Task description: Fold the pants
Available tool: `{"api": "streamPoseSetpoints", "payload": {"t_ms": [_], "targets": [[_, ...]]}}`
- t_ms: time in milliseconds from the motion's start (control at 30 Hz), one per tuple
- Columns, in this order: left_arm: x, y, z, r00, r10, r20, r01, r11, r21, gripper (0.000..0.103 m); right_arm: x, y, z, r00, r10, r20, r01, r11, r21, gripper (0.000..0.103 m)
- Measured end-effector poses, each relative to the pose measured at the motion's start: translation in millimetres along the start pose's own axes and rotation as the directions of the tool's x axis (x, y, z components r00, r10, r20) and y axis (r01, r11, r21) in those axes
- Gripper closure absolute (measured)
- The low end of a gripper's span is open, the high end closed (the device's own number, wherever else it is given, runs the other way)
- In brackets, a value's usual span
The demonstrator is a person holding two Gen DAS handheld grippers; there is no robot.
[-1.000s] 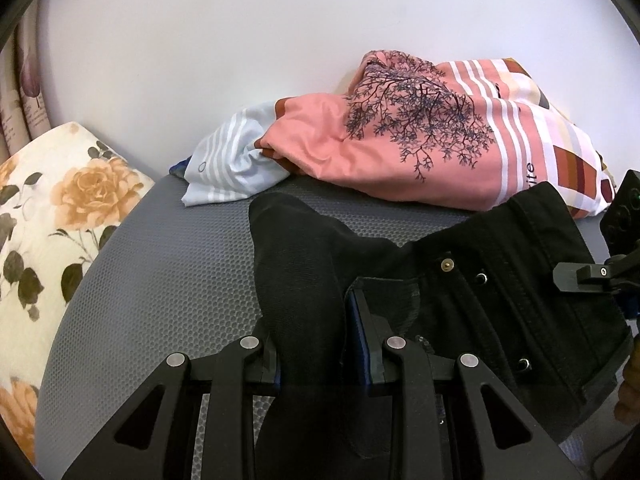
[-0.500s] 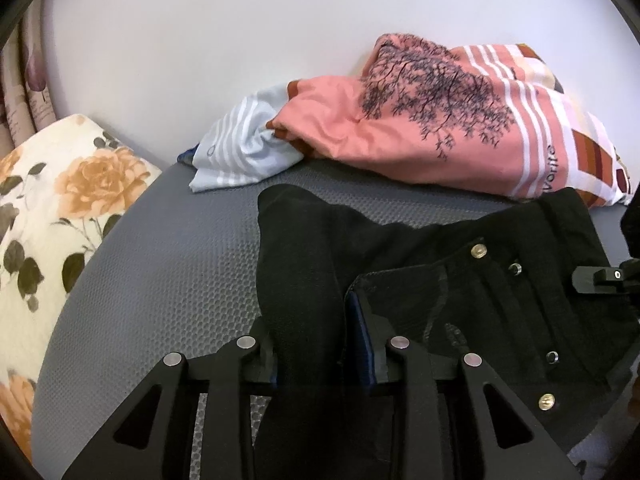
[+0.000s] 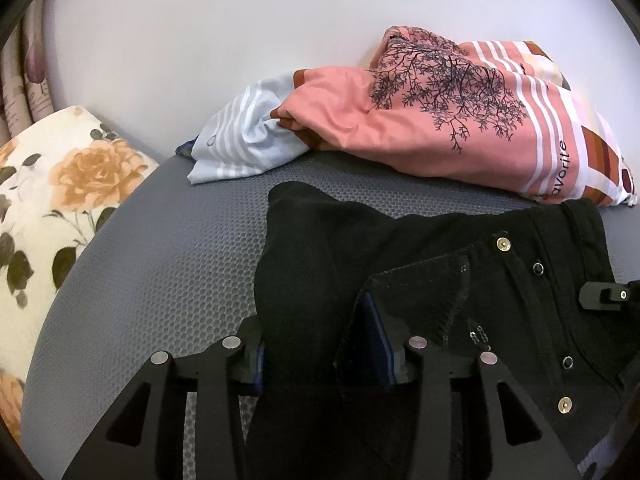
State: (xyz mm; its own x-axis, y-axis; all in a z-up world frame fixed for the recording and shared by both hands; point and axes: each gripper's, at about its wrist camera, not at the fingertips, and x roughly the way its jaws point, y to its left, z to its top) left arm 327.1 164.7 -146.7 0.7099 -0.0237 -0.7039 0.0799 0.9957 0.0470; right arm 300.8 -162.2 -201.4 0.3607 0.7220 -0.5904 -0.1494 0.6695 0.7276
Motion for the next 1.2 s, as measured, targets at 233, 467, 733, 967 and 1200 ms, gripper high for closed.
{"api": "streamPoseSetpoints", "payload": {"t_ms": [233,467,733,967,1200], "targets": [[4.0,6.8,3.8,1.0,-0.025,0.012,0.025,1.0,-0.004,0.051,2.0,4.8,-7.6,0.999,-0.02,0.041,0.019,1.0,0.005,0.066],[-18.9,-5.7,-2.6,0.991,0.086,0.098,-0.092,0.994,0.06,0.048,-4.2,5.4,-9.5,0.997,-0.049,0.061,0.048,0.999,0.016,0.062],[-54.5,-9.0,-8.9,0.98,0.091,0.179,-0.099,0.994,0.039,0.025,-20.4,57.2,-28.8,0.928,-0.32,0.191,0.353,0.92,-0.171,0.056],[-60.9,-16.5,-22.3,0.972,0.136,0.192,-0.148,0.988,0.05,0.016,-47.7,116.7,-64.3,0.871,-0.297,0.391,0.423,0.857,-0.293,0.01],[-64.6,-10.7,-31.2,0.977,0.053,0.206,-0.058,0.998,0.021,0.014,-24.0,129.0,-81.1,0.869,-0.326,0.373,0.448,0.837,-0.313,0.006]]}}
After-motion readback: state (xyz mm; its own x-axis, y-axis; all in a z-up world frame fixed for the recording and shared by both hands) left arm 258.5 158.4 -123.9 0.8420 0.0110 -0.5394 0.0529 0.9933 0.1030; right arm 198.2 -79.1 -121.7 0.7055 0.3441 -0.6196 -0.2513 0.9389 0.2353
